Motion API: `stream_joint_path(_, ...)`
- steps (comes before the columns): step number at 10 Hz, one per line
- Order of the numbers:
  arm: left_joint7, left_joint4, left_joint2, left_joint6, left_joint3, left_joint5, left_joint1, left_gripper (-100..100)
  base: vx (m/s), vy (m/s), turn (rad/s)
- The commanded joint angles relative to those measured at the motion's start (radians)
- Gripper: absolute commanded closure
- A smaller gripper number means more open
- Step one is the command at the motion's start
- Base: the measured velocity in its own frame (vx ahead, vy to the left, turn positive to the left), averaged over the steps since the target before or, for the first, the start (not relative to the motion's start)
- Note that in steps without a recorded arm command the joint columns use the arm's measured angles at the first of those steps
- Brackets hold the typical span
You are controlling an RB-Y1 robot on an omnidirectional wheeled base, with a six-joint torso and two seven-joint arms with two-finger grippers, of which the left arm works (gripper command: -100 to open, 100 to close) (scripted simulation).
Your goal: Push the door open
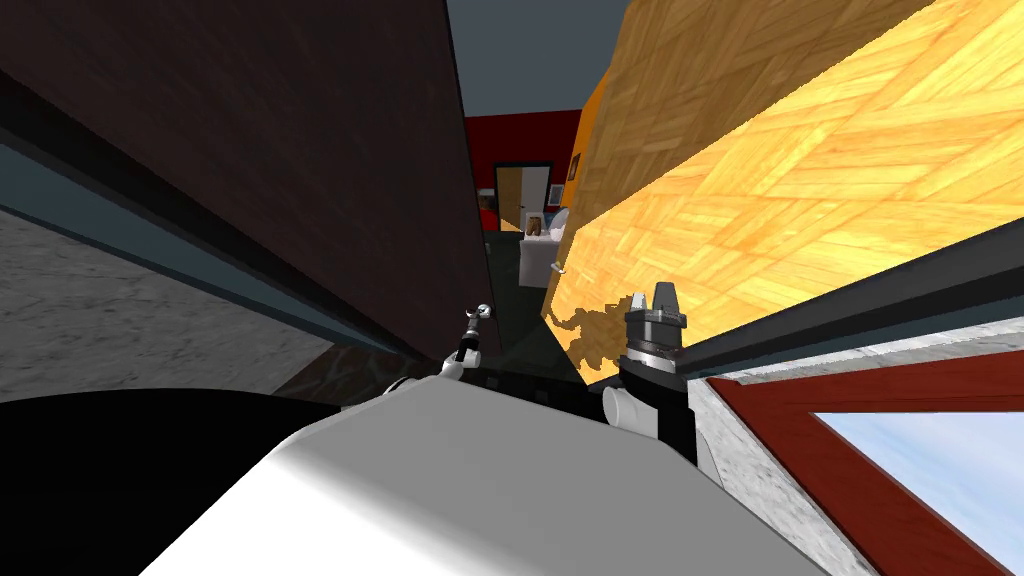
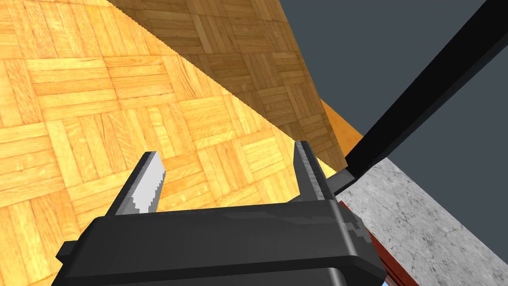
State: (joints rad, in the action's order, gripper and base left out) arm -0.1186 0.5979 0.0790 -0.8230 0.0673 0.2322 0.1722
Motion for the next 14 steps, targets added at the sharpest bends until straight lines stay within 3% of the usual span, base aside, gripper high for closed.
stream_joint_path(1, -0.006, 0.028, 0.010, 0.006, 0.010, 0.003, -0.013, 100, 0.039, 0.015, -0.014)
stream_joint_path(2, -0.021, 0.024, 0.011, 0.004, 0.032, 0.015, -0.010, 100, 0.117, -0.001, 0.092)
stream_joint_path(6, -0.041, 0.019, 0.010, 0.001, 0.060, 0.030, -0.005, 100, 0.176, -0.034, 0.072)
stream_joint_path(8, -0.061, 0.014, 0.005, -0.001, 0.089, 0.045, -0.001, 100, 0.164, -0.013, 0.089)
stream_joint_path(11, -0.065, 0.013, 0.003, -0.002, 0.095, 0.048, 0.000, 100, 0.081, -0.017, 0.039)
stream_joint_path(14, -0.088, 0.008, -0.009, -0.005, 0.128, 0.065, 0.005, 100, 0.153, -0.040, 0.063)
